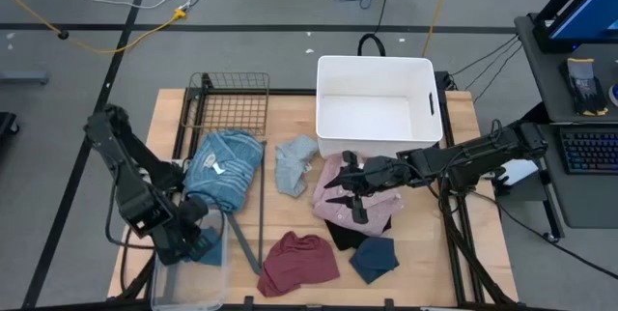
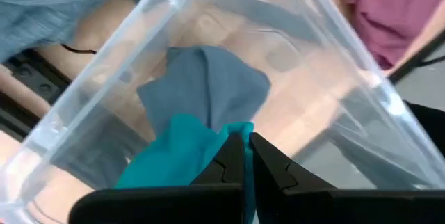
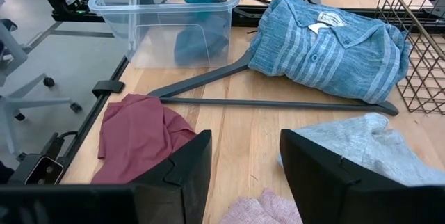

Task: Pick & Place Cloths
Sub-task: Put the light blue sock into the transparent bin

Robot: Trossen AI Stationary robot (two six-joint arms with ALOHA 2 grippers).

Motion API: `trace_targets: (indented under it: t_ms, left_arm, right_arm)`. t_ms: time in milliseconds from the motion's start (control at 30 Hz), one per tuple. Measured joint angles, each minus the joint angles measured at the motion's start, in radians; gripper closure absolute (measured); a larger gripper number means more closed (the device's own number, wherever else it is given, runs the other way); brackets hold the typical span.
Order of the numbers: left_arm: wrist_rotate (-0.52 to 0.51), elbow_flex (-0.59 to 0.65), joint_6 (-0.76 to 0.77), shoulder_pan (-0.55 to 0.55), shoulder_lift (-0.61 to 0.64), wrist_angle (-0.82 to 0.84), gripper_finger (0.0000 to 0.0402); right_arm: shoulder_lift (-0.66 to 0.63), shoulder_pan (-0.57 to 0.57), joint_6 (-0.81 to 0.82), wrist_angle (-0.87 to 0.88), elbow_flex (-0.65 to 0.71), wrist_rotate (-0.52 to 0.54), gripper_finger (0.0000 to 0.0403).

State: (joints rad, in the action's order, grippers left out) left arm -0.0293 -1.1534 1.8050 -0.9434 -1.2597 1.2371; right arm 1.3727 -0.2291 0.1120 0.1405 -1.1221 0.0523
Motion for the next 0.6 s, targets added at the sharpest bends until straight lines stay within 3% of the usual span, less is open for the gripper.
trace_targets:
  t_ms: [300,600]
  left_arm:
    - [-0.102,0.000,-0.047,-0.021,-0.059,0.002,0.0396]
    - [-0.129,0.000,-0.004,-0.021,-0.063,0.000,0.0331]
  right_arm:
    - [0.000,0.000,0.000,-0.001,0.000,-0.001,0.0241]
    - [0.000,0.000,0.078,-0.002,0.000,-0.004,0.0241]
